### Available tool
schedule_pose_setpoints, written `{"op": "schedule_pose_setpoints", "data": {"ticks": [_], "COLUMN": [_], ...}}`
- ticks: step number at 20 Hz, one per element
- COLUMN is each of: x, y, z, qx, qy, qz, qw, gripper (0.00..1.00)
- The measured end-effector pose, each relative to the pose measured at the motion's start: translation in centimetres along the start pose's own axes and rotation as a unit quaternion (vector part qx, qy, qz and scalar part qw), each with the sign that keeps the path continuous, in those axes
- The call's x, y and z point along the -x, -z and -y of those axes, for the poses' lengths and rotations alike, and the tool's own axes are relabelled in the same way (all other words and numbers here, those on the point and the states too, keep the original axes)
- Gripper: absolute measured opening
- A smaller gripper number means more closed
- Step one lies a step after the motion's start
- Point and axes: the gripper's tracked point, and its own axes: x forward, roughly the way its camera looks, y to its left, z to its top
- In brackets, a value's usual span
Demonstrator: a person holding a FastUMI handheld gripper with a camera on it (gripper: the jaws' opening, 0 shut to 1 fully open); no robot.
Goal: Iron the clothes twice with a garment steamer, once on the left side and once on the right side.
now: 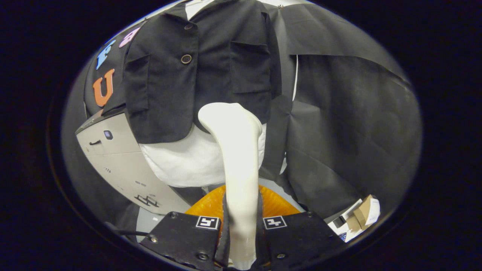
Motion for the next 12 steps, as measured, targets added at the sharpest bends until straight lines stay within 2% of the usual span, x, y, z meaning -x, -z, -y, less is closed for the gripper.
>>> {"op": "schedule_pose_setpoints", "data": {"ticks": [7,12], "x": [7.9,12.8], "y": [-3.1,-6.1], "z": [1.0,0.1], "qx": [-0.007,0.016], "qy": [-0.01,-0.051], "qz": [0.046,0.094], "qw": [0.999,0.994], "gripper": [0.3,0.3]}}
